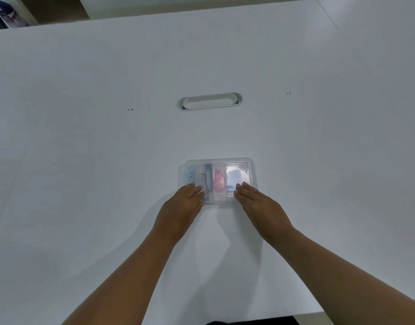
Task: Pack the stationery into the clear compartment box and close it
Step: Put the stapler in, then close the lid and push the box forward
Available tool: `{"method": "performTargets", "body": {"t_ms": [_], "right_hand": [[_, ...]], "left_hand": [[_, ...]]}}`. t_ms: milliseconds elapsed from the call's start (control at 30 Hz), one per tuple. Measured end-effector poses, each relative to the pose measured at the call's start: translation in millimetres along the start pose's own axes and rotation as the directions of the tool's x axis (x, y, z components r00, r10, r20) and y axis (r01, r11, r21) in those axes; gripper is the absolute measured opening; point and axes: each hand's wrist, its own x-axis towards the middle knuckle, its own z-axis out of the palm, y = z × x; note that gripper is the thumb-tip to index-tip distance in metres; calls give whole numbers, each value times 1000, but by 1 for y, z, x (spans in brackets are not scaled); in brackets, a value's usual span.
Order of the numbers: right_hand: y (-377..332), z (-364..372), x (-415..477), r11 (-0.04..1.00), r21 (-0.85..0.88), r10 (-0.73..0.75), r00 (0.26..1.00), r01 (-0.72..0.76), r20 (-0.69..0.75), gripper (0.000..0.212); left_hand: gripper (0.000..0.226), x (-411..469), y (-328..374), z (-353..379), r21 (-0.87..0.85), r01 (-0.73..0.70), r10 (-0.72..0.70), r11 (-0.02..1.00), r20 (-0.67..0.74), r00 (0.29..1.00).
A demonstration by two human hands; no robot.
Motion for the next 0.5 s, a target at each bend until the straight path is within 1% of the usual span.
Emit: {"method": "performTargets", "body": {"t_ms": [133,333,500], "right_hand": [[11,-2,25,999,32,25,1000,-26,5,50],[28,-5,70,1000,-3,9,1000,-9,0,44],[44,-7,111,998,-62,-31,999,28,-42,46]], "left_hand": [[27,24,-9,-3,12,6,-6,1000,11,1000],[27,64,-20,-1,64,-7,8,998,-13,1000],[35,98,-44,14,194,-28,23,981,27,999]]}}
